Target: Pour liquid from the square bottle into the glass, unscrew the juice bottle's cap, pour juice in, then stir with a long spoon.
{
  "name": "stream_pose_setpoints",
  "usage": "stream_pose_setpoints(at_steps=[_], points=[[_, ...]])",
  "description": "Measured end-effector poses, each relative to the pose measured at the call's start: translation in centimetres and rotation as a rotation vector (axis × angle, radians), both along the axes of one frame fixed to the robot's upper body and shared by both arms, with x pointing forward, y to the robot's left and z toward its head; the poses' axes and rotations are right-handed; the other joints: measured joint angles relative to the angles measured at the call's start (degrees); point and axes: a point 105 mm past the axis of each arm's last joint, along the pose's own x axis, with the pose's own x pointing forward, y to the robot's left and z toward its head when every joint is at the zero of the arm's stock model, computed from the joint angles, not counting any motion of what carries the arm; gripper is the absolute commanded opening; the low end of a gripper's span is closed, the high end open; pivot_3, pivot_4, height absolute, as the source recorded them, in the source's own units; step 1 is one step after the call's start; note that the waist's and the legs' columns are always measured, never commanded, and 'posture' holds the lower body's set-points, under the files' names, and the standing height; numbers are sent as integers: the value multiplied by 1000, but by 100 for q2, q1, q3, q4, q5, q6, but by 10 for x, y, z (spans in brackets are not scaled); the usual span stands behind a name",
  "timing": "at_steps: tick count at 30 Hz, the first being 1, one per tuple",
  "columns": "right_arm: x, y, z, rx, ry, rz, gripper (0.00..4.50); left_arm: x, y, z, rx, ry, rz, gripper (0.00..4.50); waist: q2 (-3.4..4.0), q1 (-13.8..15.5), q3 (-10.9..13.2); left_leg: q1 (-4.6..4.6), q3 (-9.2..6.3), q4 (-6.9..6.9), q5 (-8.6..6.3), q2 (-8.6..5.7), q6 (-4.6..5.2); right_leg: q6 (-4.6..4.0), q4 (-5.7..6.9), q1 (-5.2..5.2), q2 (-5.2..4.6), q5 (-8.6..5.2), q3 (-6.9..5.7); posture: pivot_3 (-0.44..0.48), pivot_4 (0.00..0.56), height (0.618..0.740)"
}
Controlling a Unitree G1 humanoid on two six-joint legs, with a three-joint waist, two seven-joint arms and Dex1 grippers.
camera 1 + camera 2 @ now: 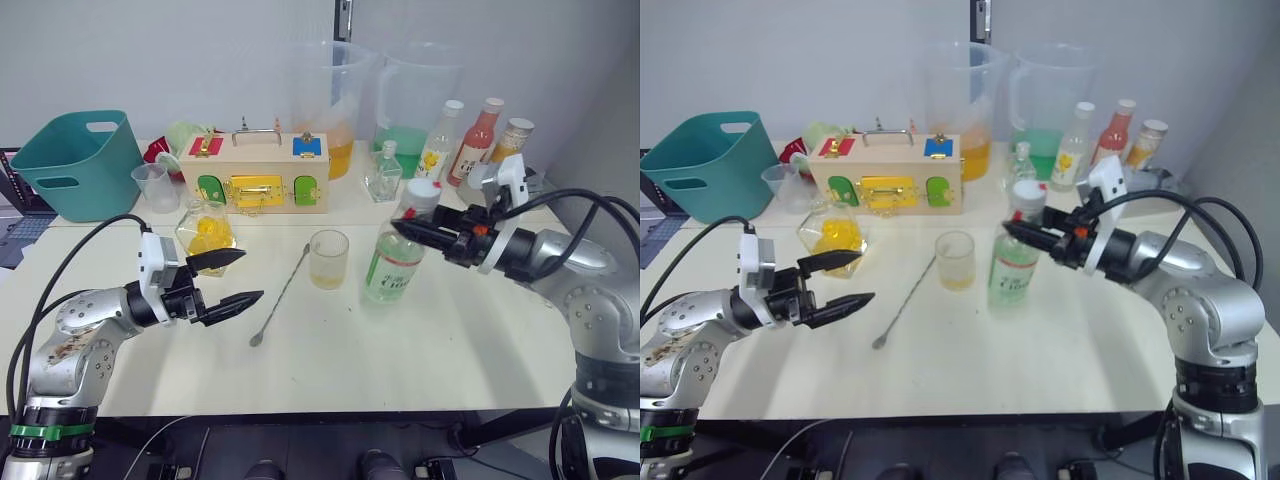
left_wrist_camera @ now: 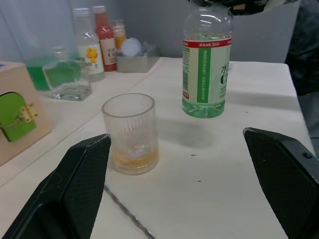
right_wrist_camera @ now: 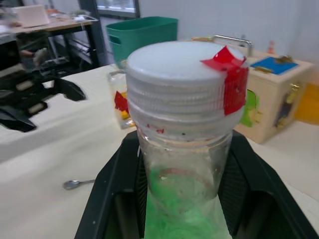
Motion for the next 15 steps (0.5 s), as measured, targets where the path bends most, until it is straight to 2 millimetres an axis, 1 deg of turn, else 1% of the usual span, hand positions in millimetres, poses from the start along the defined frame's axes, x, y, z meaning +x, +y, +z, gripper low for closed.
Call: stream_pose_setpoints(at_steps=[3, 5, 10, 13, 15], points=[[-14, 25, -16, 12, 38, 77, 1338, -3, -3, -7, 32, 43, -46, 4500, 0, 5, 0, -4, -1, 0, 0, -1, 0, 0, 1, -3, -2, 0, 0, 0, 150, 740], [-19, 36, -26, 15, 67, 106, 1338, -5, -1, -7, 49, 53, -55, 4500, 0, 14, 0, -7, -1, 0, 0, -2, 0, 0, 1, -6, -3, 0, 0, 0, 150, 740], [-18, 57, -36, -10, 40, 112, 1337, -11, 2, -15, 64, 98, -64, 4500, 0, 18, 0, -5, -1, 0, 0, -1, 0, 0, 1, -6, -2, 0, -1, 0, 150, 740], [-17, 71, -46, -40, 20, 118, 1337, -10, 4, -12, 65, 80, -51, 4500, 0, 18, 0, -4, -1, 0, 0, -1, 0, 0, 0, -5, -2, 0, -2, 0, 150, 740], [-14, 75, -57, -53, 23, 108, 1337, -9, 7, -8, 59, 60, -25, 4500, 0, 18, 0, -5, -2, 0, 0, -2, -1, 0, 0, -6, -3, 0, -2, 0, 150, 740]])
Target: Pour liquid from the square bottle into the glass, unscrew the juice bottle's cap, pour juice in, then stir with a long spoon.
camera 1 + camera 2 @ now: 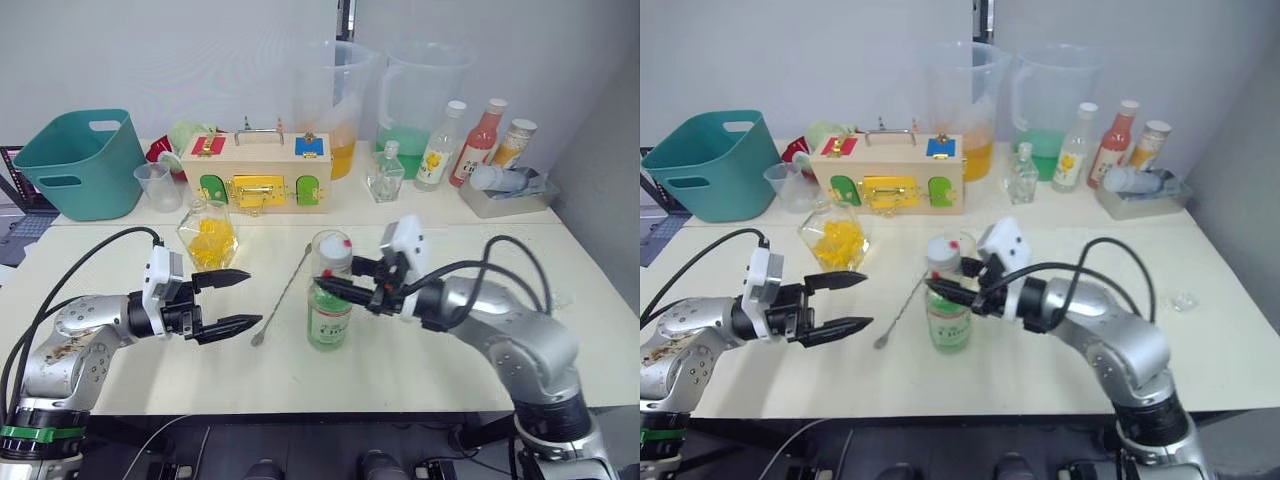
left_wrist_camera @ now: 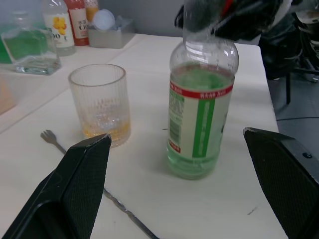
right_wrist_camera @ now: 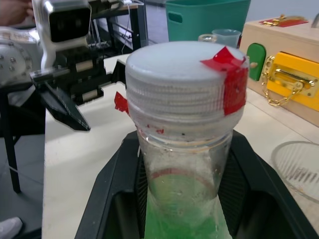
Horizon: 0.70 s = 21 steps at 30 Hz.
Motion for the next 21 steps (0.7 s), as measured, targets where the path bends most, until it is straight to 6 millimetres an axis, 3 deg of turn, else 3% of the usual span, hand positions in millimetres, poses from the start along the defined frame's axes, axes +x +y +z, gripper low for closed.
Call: stream_pose_setpoints(at_steps=[3, 5, 11, 14, 21], points=[[1, 1, -2, 5, -31, -4, 1337, -1, 2, 3, 0, -13, 16, 4500, -1, 1, -1, 7, 0, 0, 0, 0, 0, 0, 0, 7, 0, 0, 0, 0, 150, 740], [0, 2, -2, 0, -45, 7, 2406, -2, 2, 1, 6, -17, 18, 4500, -1, -5, -1, 9, 0, 0, 0, 2, -1, 0, 0, 7, 2, 0, 0, 0, 150, 740], [1, -2, -10, -31, -10, 44, 4458, -2, 3, 1, 6, -27, 35, 4500, -2, 0, -1, 8, 0, 0, 1, 2, -2, -3, 1, 7, 2, -2, 0, 0, 150, 740], [0, -7, -9, -62, -8, 88, 4487, -1, 3, 1, 6, -36, 50, 4500, -2, 3, -1, 7, 0, 0, 1, 2, -2, -3, 0, 6, 1, -1, -1, 0, 150, 740], [-2, -41, -8, -165, 18, 276, 4487, 0, 3, 2, 5, -58, 76, 4500, -4, 4, 0, 8, 1, 0, 1, 3, -2, -3, -4, 9, 1, -2, -2, 0, 150, 740]])
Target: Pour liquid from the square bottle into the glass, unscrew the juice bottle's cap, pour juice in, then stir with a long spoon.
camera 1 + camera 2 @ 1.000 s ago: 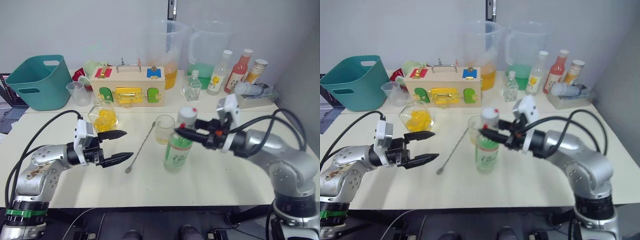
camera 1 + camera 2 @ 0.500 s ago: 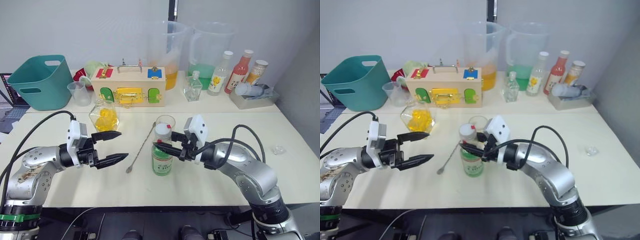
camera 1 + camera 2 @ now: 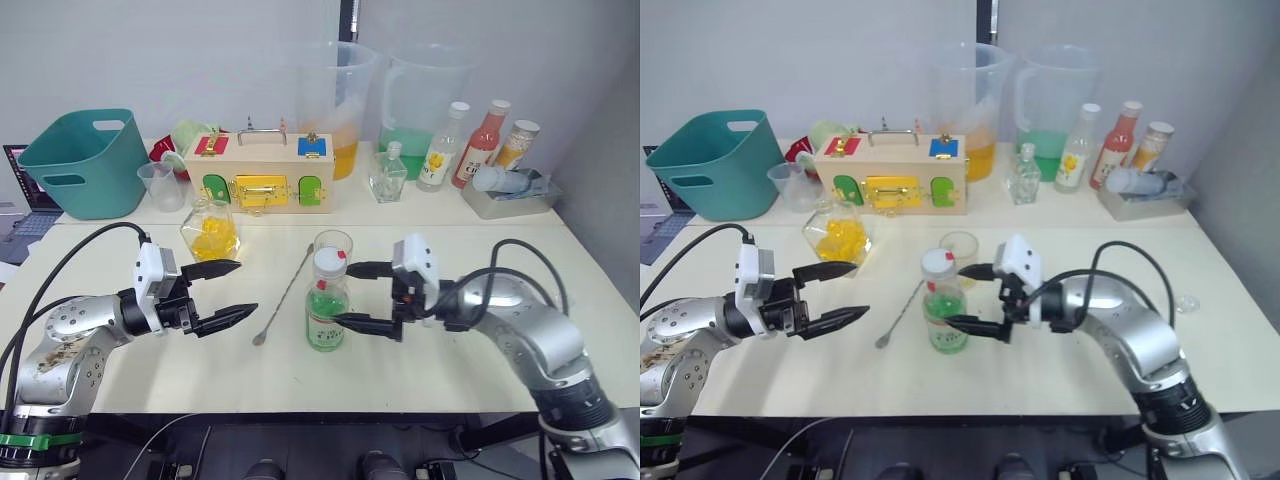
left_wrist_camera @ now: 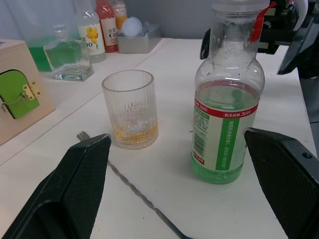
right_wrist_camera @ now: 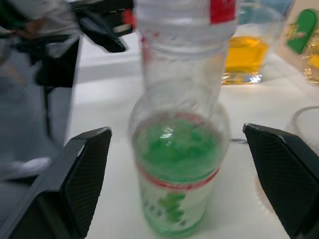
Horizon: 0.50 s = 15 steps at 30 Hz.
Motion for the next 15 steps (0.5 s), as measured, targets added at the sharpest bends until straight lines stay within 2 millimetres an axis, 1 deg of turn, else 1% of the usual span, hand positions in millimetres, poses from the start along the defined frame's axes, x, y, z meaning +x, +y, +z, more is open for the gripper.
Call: stream_pose_setpoints(at_steps=[2, 5, 7, 9, 11, 15], points=[[-2, -4, 6, -7, 2, 74, 4487, -1, -1, 1, 3, -6, -3, 4500, 0, -26, 0, 2, 1, 0, 0, 3, 0, 0, 0, -1, 3, 0, 0, 0, 150, 740], [4, -5, 17, -6, -21, 152, 4487, -4, -1, 2, 7, -16, 1, 4500, 0, -43, 0, 4, 1, 0, 0, 4, 0, -1, 2, -1, 3, 0, 0, 0, 150, 740], [16, 0, 25, 5, -48, 190, 4487, -10, 0, 1, 7, -9, 2, 4500, 0, -83, 0, 3, 3, 0, 0, 3, 0, -1, 3, -3, 1, 0, 1, 0, 150, 740], [24, 7, 31, 15, -38, 231, 4487, -17, -2, 1, 5, 5, -14, 4500, 0, -95, 0, 3, 0, -1, 0, 4, 0, -1, 5, -4, 2, 0, -1, 0, 150, 740], [27, 15, 32, 17, -27, 277, 4487, -23, -2, 3, 10, 8, -19, 4500, 0, -97, 0, 1, -2, -3, 0, 4, 0, -2, 7, -6, 1, 1, -3, 0, 150, 740], [28, 23, 23, -7, 16, 348, 4487, -32, -4, 4, 3, 21, -27, 4500, 1, -57, 1, -2, -2, -3, 0, -2, -1, -2, 5, -6, -5, 1, -3, 0, 150, 740]])
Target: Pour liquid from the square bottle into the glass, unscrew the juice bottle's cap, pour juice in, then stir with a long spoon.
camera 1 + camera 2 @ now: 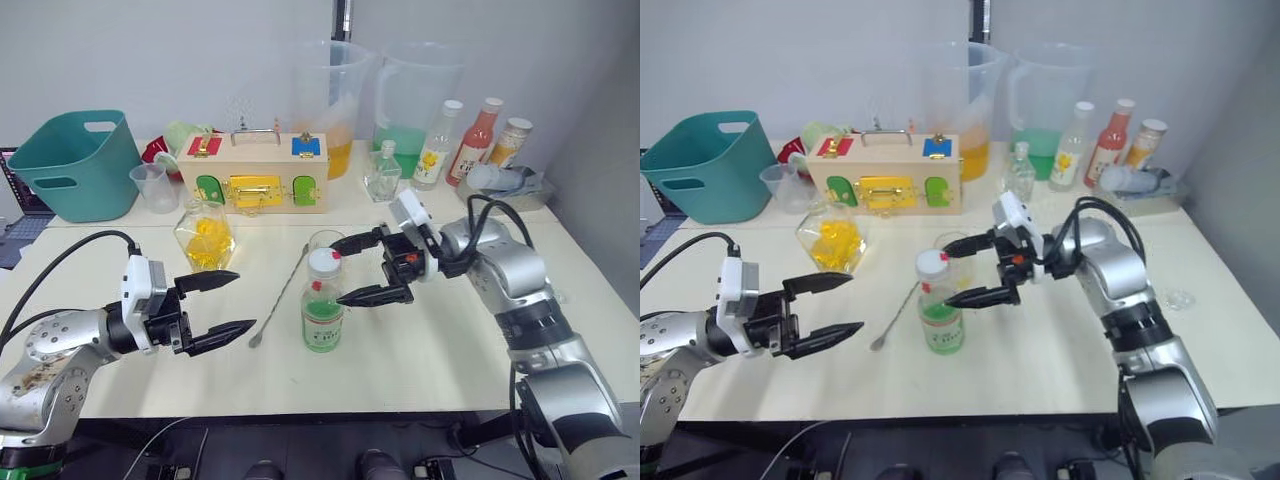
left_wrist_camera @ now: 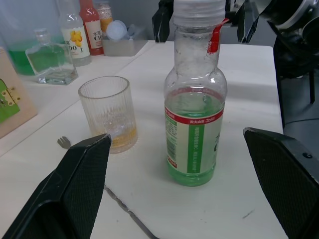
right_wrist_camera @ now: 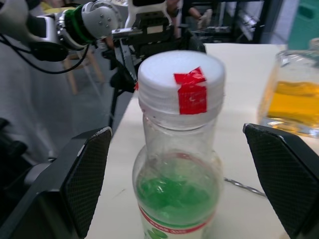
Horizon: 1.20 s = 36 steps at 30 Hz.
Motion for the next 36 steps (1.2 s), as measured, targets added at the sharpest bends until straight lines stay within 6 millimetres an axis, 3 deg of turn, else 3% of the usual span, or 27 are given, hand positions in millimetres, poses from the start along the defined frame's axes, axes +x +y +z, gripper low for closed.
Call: stream_pose_setpoints(at_steps=[5, 8, 14, 16, 20, 26, 36], points=[[0, 13, -1, -17, 1, 65, 4487, -12, 1, -5, -4, 52, 3, 4500, 1, -1, 1, 3, 0, -1, 0, 3, 0, -1, 1, -3, 4, 0, 0, 0, 150, 740], [2, 16, -6, -23, 7, 75, 3706, -15, 1, -8, -6, 76, 5, 4500, 2, 0, 1, 3, 0, -1, 0, 3, 0, -1, 1, -1, 3, 0, 0, 0, 150, 740], [8, 21, -8, -37, 7, 74, 1633, -15, 3, -9, -2, 76, 13, 4500, 2, 3, 1, 4, 1, -2, 0, 3, -1, -1, 1, -2, 4, 0, 0, 0, 150, 740], [8, 22, -9, -38, 12, 78, 1266, -14, 1, -10, 3, 80, 6, 4500, 3, 3, 1, 3, 0, -2, 0, 2, -1, -2, 1, -3, 3, 1, -1, 0, 150, 740], [6, 14, -9, -34, 24, 69, 1253, -13, -3, -10, 2, 78, -13, 4500, 3, 55, 1, 1, 0, -2, 0, 2, -1, -2, 0, -2, 2, 1, -2, 0, 150, 740], [-16, 0, -11, 11, 43, -19, 1252, -8, -8, -10, -8, 79, -43, 4500, 3, 75, 1, -2, -2, -2, 0, 2, -1, -2, 0, -5, 3, 1, -4, 0, 150, 740], [-24, -5, -2, 131, 14, -605, 1252, 6, -20, -14, -31, 98, -141, 4500, 3, 53, 1, -3, 2, -3, 0, 1, -1, -3, 0, -5, 4, 0, 1, 0, 150, 740]])
